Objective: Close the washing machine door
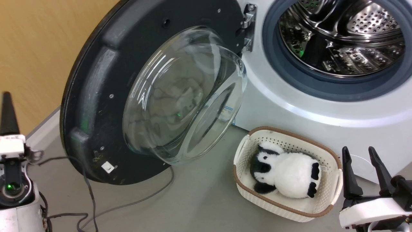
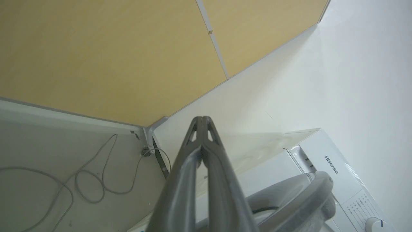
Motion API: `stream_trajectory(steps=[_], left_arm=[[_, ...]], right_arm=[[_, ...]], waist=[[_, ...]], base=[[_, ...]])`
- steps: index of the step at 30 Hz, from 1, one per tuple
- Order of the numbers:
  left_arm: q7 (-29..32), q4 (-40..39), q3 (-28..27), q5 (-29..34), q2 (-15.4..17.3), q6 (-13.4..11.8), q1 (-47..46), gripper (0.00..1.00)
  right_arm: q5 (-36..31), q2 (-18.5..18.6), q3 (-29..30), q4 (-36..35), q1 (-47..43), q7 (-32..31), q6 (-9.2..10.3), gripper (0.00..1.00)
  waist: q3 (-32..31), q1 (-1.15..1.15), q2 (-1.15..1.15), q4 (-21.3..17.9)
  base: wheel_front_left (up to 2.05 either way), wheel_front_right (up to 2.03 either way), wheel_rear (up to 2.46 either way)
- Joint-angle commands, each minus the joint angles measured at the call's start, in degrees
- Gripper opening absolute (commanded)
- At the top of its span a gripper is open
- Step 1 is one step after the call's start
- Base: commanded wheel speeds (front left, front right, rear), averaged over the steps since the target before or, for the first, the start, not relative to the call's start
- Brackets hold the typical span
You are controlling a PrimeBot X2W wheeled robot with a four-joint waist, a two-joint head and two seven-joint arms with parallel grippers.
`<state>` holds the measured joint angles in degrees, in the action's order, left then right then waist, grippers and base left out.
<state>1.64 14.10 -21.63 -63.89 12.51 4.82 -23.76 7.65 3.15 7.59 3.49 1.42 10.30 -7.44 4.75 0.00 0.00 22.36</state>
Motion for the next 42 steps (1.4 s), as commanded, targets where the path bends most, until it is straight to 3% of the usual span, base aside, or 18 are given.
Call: stream_trajectory(steps=[1, 14, 27, 35, 42], left_arm=[[1.5, 1.7, -0.7, -3.1, -0.2, 0.6, -0.4, 0.0], [14.4, 10.9, -1.0, -15.4, -4.6, 1.4, 1.6, 0.0], [28.2, 8.1, 1.5, -24.4, -8.6, 2.2, 7.1, 0.0], [36.8, 1.2, 12.0, -28.2, -9.6, 2.7, 12.8, 0.0], [40.7, -7.4, 26.3, -26.9, -9.6, 2.7, 17.5, 0.0]], right_arm=[[0.5, -0.2, 0.4, 0.2, 0.8, 0.7, -0.03, 1.0], [1.8, -0.2, 2.7, 0.5, 0.6, 2.2, -0.04, 1.0], [3.8, -0.3, 4.6, 1.3, 0.7, 3.8, -0.04, 1.0], [5.2, -0.3, 4.7, 2.5, 0.9, 4.7, -0.05, 1.0], [5.1, -0.3, 4.5, 2.3, 1.0, 4.7, -0.05, 1.0]], waist=[[0.2, 0.0, 0.0, 0.6], [1.1, 0.0, 0.0, 3.5], [1.1, 0.0, 0.0, 6.5], [0.5, 0.0, 0.0, 8.3], [0.2, 0.0, 0.0, 5.8]], base=[[0.0, 0.0, 0.0], [0.0, 0.0, 0.0], [0.0, 0.0, 0.0], [0.0, 0.0, 0.0], [0.0, 0.0, 0.0]])
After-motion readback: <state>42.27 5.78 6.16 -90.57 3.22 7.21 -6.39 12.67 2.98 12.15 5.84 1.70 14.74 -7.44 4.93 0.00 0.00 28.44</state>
